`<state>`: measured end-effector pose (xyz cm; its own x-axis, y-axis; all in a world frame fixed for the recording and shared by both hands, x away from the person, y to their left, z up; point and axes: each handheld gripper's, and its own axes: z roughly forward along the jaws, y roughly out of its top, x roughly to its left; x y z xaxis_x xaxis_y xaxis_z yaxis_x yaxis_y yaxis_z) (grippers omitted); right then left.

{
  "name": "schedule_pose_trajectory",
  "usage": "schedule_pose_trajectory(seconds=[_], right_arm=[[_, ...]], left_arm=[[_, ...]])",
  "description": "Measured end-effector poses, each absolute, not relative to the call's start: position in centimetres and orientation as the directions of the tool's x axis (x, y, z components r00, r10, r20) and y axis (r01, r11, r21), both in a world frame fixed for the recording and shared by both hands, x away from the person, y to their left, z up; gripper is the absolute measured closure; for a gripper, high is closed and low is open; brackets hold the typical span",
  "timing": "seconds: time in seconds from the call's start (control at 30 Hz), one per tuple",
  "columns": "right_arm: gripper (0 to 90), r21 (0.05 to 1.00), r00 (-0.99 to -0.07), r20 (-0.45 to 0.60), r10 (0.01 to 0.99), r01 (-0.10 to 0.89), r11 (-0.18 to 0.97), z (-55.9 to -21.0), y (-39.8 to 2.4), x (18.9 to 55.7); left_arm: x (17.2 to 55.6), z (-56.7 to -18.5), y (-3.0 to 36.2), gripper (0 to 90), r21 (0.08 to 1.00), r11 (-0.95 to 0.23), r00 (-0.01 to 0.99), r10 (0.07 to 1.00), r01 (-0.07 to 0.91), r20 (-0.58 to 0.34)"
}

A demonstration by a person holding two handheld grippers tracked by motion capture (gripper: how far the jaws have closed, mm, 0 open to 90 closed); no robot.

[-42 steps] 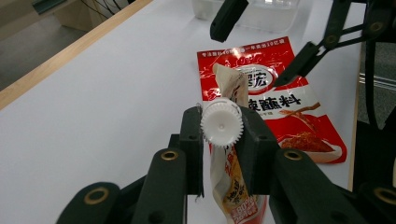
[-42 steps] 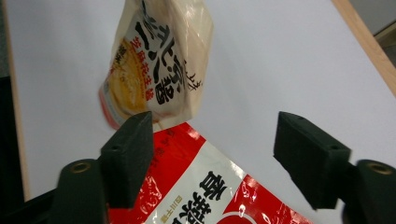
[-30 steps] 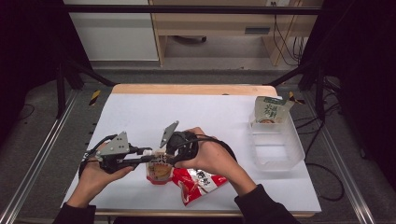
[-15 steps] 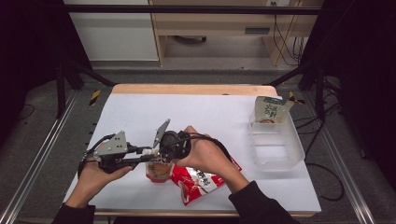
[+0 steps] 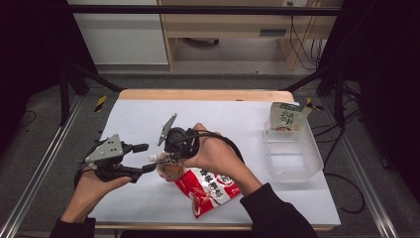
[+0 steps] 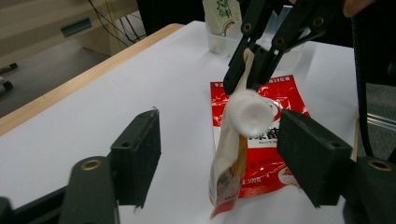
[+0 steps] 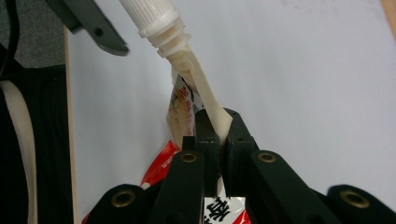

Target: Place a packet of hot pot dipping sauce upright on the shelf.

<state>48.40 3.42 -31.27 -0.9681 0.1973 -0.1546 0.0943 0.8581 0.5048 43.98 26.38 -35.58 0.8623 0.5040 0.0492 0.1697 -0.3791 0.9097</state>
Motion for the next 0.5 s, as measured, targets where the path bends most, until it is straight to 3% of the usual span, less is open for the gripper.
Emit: schedule_pose_trajectory(seconds=[0.3, 0.5], right_arm=[[87.3, 0.498, -0.955, -0.181, 0.235, 0.117, 0.859, -29.7, 2.5, 50.0], [87.3, 0.492, -0.948, -0.190, 0.253, 0.131, 0.861, -29.5, 1.6, 50.5]], left_arm=[[45.2, -39.2, 27.7, 10.6, 0.882, -0.378, 0.790, 0.613, 0.283, 0.010], [45.5, -41.1, 27.7, 6.5, 0.867, -0.385, 0.771, 0.636, 0.316, 0.002]])
